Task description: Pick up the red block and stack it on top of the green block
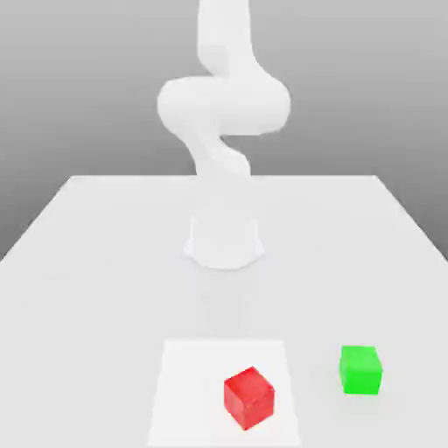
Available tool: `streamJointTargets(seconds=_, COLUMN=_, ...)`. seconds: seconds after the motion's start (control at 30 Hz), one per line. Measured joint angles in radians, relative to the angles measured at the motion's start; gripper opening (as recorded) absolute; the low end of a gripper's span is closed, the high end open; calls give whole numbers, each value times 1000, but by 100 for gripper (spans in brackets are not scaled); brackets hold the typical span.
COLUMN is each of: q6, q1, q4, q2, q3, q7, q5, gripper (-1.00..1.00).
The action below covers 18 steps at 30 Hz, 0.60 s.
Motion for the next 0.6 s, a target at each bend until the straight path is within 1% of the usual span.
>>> streamJointTargets(seconds=0.37, q6=181, q1=84, q4=-120, q2=405, q3=-50, q7=-233, q5=7, gripper=0)
streamJointTargets(seconds=0.6, q6=295, q1=111, q4=-196, q2=659, q3=-53, q7=-387, q5=24, gripper=0)
